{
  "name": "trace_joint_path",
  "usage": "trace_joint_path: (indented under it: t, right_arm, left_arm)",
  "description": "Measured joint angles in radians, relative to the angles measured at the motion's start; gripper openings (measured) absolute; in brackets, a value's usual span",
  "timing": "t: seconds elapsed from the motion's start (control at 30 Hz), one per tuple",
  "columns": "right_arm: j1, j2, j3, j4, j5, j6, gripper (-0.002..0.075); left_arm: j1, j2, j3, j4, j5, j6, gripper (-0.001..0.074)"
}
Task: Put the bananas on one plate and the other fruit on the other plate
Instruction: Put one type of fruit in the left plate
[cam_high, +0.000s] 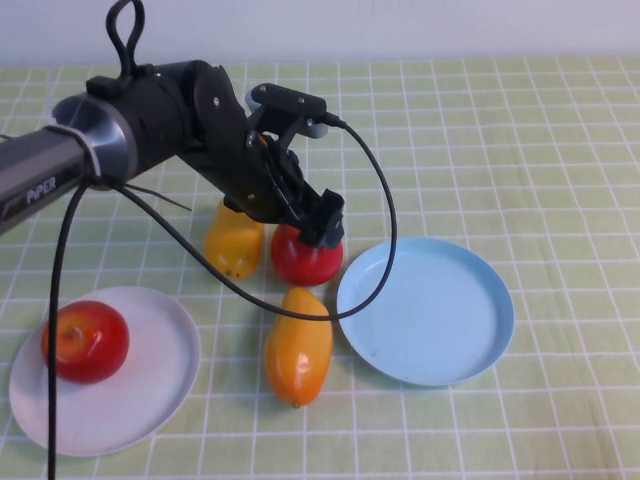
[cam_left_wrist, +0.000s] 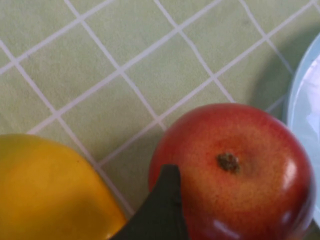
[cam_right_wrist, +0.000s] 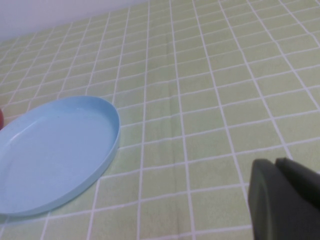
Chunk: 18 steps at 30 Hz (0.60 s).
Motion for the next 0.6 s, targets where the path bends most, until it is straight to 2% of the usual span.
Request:
trace_joint_path:
  t: [0.47,0.6]
  right_arm:
    - [0.0,0.0,0.0,0.002,0.0,0.0,-0.0017]
    - [0.0,0.0,0.0,0.002,0.0,0.0,-0.0016]
  left_arm:
    - [0.0,0.045,-0.008,0.042,-0.004,-0.047,0.0668]
    - [0.0,0.046,-0.01,0.035,-0.011,-0.047,0.0613]
